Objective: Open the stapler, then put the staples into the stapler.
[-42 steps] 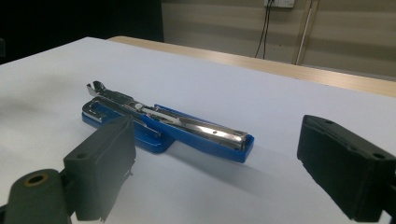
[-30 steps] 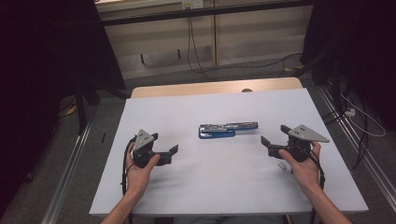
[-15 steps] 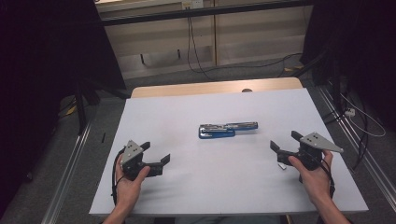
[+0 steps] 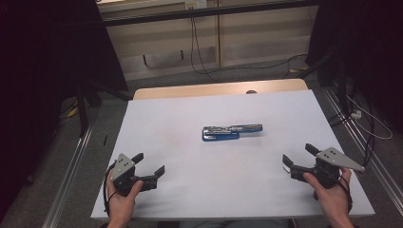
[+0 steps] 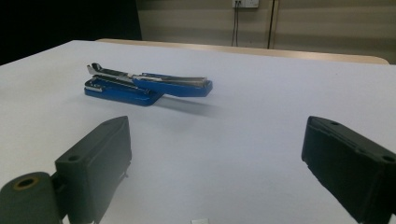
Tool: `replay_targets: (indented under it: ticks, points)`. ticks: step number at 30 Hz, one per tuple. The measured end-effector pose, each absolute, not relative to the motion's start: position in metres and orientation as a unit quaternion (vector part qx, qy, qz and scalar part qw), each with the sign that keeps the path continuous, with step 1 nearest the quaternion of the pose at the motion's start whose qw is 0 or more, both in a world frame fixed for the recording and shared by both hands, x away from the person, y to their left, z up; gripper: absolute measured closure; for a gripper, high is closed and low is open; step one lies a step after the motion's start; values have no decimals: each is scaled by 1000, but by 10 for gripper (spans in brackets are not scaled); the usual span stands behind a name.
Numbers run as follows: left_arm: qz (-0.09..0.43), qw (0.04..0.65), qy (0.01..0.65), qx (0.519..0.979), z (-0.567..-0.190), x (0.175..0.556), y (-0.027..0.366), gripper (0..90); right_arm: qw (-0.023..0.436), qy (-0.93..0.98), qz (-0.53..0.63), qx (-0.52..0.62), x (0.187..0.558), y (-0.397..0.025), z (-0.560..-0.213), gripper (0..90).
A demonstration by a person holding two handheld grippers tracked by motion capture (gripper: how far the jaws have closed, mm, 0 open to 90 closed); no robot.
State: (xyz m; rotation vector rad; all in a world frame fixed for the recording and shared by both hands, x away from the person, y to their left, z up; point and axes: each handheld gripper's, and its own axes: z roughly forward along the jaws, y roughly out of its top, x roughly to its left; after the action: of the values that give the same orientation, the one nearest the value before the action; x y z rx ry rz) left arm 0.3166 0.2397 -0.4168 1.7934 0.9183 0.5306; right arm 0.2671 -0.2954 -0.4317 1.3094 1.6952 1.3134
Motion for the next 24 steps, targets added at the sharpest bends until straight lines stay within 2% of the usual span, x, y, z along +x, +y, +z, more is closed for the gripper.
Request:
replay_targets:
  ticks: [9,19,23,24]
  points:
    - [211,509,369,748,-416,315,237,57,309,646,495,492,269,-293,-432,89]
    - [208,505,370,752,-418,315,238,56,286,661,485,496,275,-290,-432,102]
    - [218,498,380,748,-419,313,238,56,264,671,471,507,278,-289,-434,100]
    - [215,497,381,749,-420,313,239,54,247,683,464,508,281,-289,-432,101]
